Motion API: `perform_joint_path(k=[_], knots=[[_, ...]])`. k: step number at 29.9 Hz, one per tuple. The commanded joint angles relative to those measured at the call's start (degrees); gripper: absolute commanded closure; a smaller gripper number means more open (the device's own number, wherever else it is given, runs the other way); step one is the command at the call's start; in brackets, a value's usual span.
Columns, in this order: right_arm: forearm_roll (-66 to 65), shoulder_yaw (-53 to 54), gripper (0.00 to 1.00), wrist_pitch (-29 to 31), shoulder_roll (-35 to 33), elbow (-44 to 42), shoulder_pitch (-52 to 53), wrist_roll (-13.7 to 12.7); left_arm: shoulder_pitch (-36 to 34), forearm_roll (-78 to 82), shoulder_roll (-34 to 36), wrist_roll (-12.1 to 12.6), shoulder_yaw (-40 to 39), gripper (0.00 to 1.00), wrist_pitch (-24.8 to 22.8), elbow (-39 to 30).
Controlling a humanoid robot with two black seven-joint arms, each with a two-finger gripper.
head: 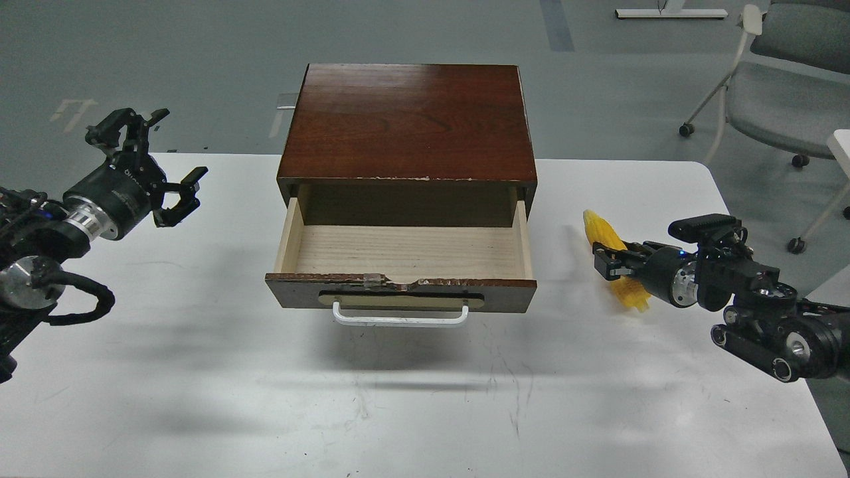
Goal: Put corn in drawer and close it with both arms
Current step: 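Reach the right gripper down to the yellow corn cob and grasp it, then lift the corn and carry it with the right gripper over the open drawer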
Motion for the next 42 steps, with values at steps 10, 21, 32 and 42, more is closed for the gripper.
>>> perform_joint_path(k=[10, 21, 32, 42], knots=[[-4.83, -8.78, 1.0, -18.49, -3.47, 0.77, 28.56, 4.17, -0.09, 0.01, 0.08, 0.0, -0.07, 0.02, -0.01, 0.0], [-5.62, -18.97, 1.0, -18.49, 12.6, 11.76, 43.8, 7.71, -0.26, 0.01, 0.08, 0.0, -0.08, 0.02, 0.34, 0.0], [-5.89, -27.07, 1.0, -18.49, 19.11, 20.2, 44.15, 10.61, -0.35, 0.09, 1.22, 0.09, -0.16, 0.02, -0.27, 0.0], [-5.89, -29.53, 1.0, -18.49, 21.76, 16.87, 43.44, 11.31, -0.35, 0.09, 1.31, 0.0, -0.16, 0.02, -0.36, 0.17]])
